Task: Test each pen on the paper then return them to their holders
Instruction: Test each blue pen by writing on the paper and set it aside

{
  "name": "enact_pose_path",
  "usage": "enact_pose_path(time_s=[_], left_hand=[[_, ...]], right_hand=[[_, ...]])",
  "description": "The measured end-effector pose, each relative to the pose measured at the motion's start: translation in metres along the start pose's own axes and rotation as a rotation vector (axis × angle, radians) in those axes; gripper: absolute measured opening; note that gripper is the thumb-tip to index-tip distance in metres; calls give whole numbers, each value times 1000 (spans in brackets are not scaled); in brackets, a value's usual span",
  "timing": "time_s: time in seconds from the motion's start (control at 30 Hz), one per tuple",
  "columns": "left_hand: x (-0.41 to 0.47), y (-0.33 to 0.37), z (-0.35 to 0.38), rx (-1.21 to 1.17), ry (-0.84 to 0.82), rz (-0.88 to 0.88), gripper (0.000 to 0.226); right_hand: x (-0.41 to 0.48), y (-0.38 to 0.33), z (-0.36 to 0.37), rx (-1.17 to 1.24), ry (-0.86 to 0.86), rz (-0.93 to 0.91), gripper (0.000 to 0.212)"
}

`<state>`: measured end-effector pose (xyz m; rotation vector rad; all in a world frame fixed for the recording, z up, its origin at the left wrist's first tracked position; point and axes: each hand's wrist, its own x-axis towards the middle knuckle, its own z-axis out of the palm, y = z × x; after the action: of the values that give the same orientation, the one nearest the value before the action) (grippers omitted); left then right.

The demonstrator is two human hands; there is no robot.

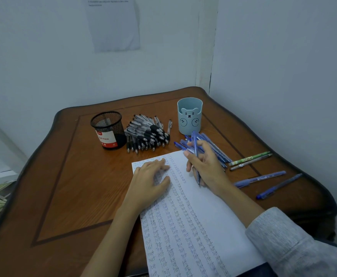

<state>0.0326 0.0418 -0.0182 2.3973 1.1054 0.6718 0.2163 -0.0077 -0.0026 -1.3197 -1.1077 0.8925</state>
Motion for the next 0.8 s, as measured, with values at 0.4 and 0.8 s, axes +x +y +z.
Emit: enact_pose_path(time_s=[0.4, 0.8], left_hand=[[-1, 1, 0, 1, -6, -5, 56], [0, -3, 3, -41, 11, -5, 47]], right_hand=[[3, 1, -3, -25, -52, 27, 45], [18, -2, -24, -463, 154, -230, 46]])
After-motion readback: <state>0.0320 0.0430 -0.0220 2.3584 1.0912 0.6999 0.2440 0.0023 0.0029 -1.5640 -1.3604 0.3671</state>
